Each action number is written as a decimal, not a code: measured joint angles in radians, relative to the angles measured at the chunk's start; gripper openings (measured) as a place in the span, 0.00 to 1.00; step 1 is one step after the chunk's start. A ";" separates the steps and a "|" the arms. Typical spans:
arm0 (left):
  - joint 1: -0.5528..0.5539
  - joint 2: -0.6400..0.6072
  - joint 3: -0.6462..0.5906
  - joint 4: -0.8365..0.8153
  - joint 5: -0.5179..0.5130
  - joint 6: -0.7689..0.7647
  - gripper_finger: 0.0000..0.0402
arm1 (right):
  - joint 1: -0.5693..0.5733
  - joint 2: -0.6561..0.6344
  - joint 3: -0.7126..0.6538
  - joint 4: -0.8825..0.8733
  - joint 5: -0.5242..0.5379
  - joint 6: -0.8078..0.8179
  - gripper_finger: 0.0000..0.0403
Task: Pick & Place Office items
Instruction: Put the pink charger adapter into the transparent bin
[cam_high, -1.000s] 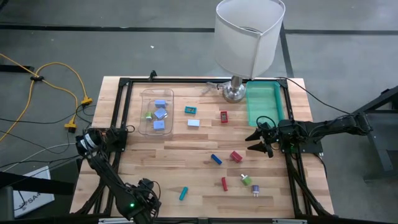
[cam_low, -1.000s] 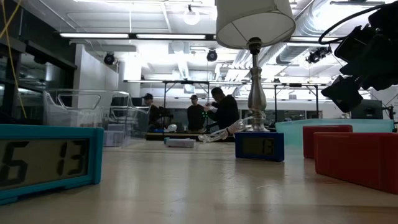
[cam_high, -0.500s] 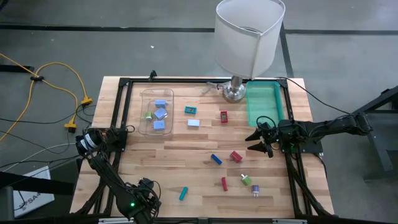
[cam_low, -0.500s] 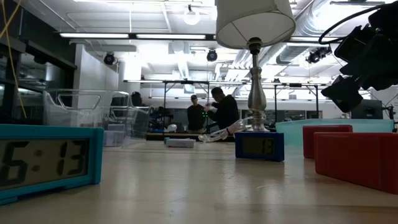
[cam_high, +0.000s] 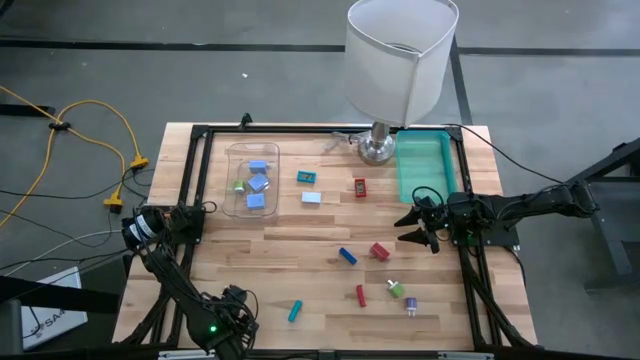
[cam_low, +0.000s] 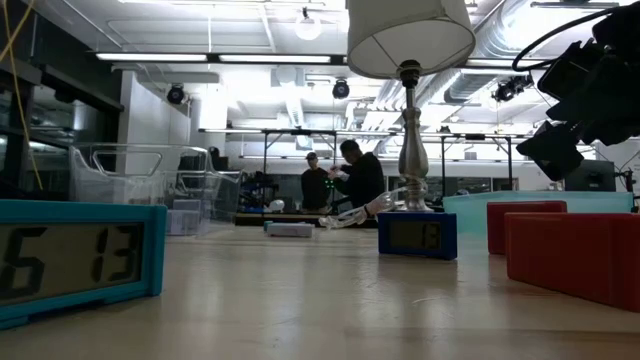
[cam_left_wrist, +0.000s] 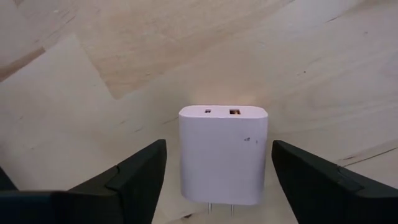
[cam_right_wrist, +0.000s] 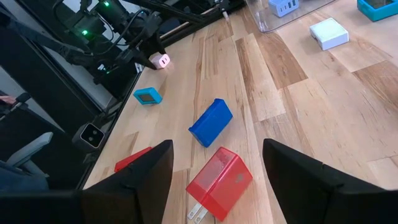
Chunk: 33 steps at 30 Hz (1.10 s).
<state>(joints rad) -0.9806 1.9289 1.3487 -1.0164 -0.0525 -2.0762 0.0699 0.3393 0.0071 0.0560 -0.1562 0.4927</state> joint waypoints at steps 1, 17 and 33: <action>0.000 0.000 0.000 0.000 0.001 -0.001 0.67 | 0.000 0.000 0.000 0.000 0.000 0.000 0.58; 0.000 0.000 0.000 0.000 0.017 -0.018 0.52 | 0.000 0.000 0.000 0.000 0.000 0.000 0.58; 0.000 -0.001 0.000 0.000 0.029 -0.024 0.48 | 0.000 0.000 0.000 0.000 0.000 0.000 0.58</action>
<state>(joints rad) -0.9802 1.9282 1.3487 -1.0168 -0.0231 -2.0998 0.0698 0.3393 0.0071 0.0559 -0.1562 0.4927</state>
